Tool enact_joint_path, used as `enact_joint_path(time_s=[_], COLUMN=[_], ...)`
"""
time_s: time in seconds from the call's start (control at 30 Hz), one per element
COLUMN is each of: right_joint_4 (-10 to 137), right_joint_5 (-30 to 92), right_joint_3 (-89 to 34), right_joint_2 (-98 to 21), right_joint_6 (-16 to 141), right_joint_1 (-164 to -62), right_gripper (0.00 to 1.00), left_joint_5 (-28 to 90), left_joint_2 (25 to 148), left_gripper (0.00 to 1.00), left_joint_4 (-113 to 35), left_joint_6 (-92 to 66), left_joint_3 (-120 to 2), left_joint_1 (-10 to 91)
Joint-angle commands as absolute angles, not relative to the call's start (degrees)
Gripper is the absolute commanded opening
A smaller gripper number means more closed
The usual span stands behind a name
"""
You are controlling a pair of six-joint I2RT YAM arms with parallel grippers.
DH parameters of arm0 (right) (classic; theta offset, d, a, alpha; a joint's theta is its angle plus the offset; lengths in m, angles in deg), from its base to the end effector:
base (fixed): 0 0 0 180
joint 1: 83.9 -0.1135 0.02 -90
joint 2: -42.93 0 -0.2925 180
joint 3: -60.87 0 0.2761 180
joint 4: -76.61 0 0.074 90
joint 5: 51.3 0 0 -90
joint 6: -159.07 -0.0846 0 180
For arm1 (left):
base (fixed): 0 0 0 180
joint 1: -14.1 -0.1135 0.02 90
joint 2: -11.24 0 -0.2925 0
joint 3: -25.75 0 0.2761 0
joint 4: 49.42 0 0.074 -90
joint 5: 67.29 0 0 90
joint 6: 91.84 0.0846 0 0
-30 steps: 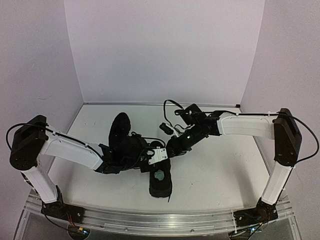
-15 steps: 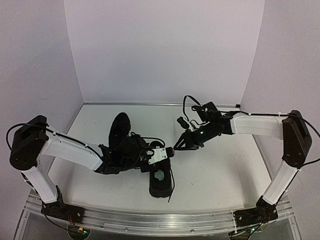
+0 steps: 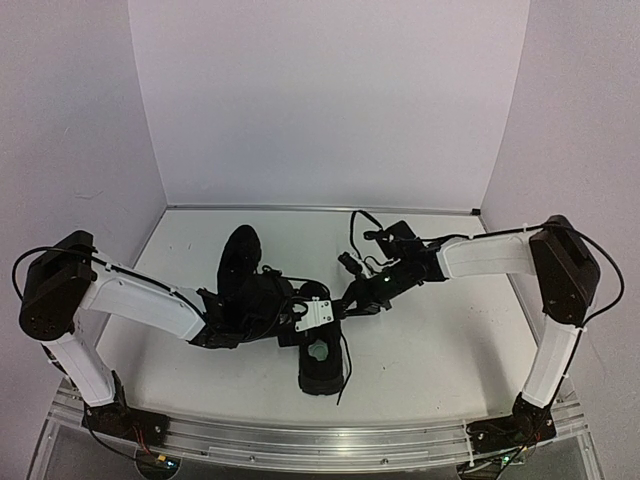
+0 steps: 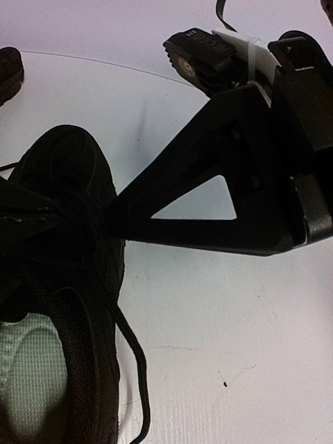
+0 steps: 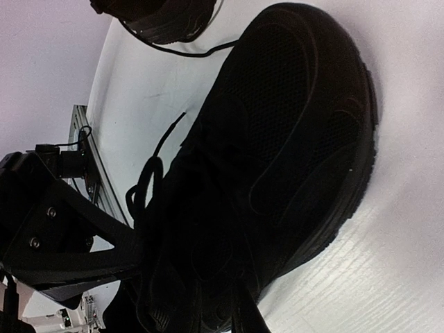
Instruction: Tie the shoes
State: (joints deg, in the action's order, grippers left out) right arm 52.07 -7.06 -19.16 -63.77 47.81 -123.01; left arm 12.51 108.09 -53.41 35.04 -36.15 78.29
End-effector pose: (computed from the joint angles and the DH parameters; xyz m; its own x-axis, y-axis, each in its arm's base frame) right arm 0.2986 0.3209 0.1661 -0.8495 -0.3646 -0.3814 -0.5154 0.4189 0.7476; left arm 0.1946 -0.3680 0.1648 0.3129 0.7097 -0.6313 0.7903 0.1742 0.5875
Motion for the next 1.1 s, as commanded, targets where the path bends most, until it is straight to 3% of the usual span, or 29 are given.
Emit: enact_joint_path(time_s=[0.0,1.07], right_joint_4=[55.8,58.4], right_joint_5=[-11.2,-16.6], right_joint_3=[-20.8,-21.2], right_joint_2=[-64.8,-65.5], right_joint_6=[46.9,44.9], right_joint_1=[-124.0,-124.9], right_gripper=[0.13,0.18], left_joint_5=[13.1,11.7], left_joint_2=[106.4,106.4], left_gripper=[0.0,0.0], left_joint_4=[-51.1,-51.6], left_joint_6=[36.5,38.2], left_joint_3=[-36.8,-37.3], left_joint_1=[78.0,78.0])
